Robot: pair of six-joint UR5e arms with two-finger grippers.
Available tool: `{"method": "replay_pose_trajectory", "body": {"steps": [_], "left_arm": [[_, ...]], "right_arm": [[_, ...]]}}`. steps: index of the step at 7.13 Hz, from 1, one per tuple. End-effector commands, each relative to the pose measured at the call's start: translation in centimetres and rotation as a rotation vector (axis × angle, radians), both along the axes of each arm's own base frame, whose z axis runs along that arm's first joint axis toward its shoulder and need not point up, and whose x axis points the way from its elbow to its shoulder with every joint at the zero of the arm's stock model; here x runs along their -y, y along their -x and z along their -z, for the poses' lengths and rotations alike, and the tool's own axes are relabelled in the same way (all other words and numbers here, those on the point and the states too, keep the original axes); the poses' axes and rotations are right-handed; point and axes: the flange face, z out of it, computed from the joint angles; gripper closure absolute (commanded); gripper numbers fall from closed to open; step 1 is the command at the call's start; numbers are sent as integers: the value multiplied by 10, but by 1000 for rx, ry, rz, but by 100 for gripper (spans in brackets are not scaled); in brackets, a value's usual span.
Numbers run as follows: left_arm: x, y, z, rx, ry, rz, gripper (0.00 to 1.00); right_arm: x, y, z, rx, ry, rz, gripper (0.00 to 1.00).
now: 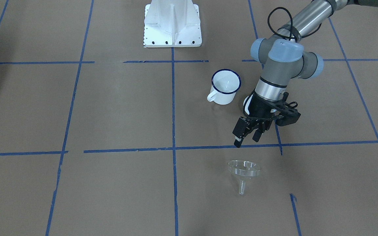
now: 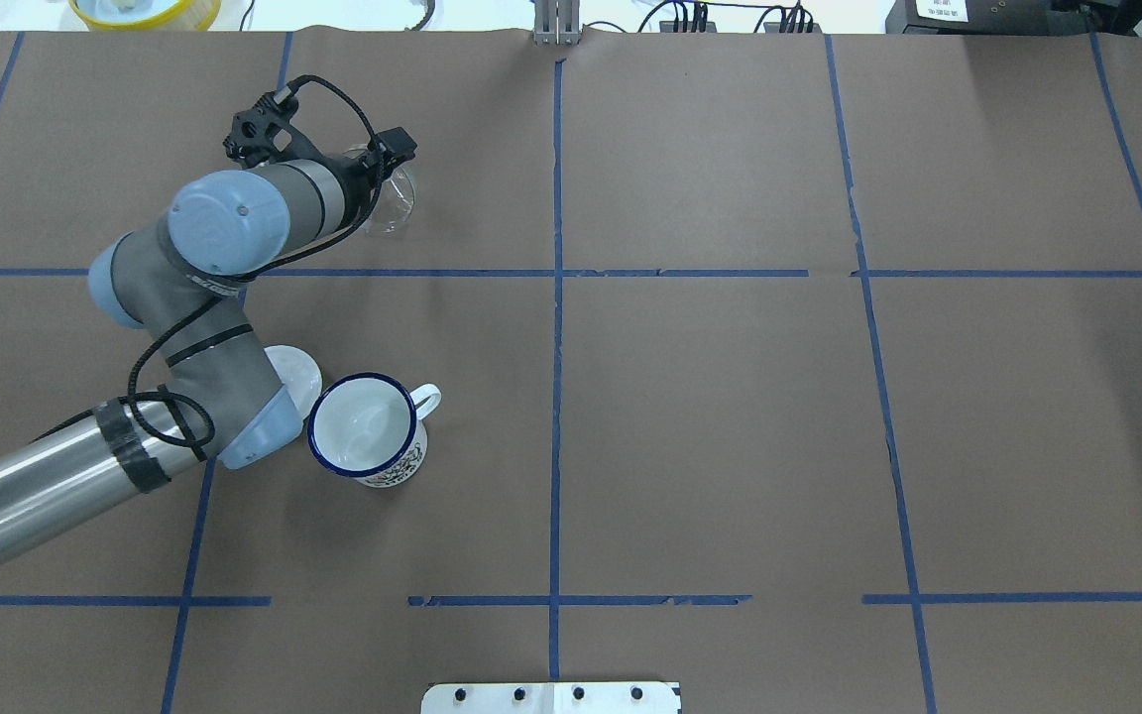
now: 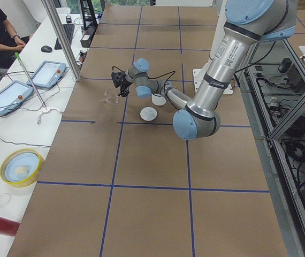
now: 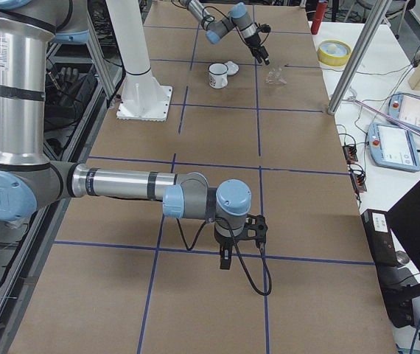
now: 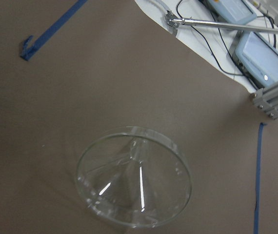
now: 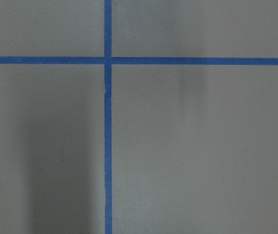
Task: Remove funnel from cup
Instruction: 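Carry the funnel farther from the robot and set it on the table, then open the left gripper and draw it back from the funnel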
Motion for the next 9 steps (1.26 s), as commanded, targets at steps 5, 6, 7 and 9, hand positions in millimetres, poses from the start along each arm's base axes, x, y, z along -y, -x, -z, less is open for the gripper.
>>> {"method": "replay_pose_trajectory", "body": {"steps": [5, 6, 7, 9], "left_arm": [[-36, 31, -32, 327, -19, -412, 0], [-55, 8, -37, 331, -19, -457, 0], [-75, 2, -56, 342, -4, -485, 0], [-100, -4, -60, 335, -8, -480, 0]], "right_arm": [[0, 0, 0, 0, 0, 0, 0], [0, 0, -1, 0, 1, 0, 0], [0, 0, -1, 0, 1, 0, 0], [0, 0, -1, 0, 1, 0, 0]]}}
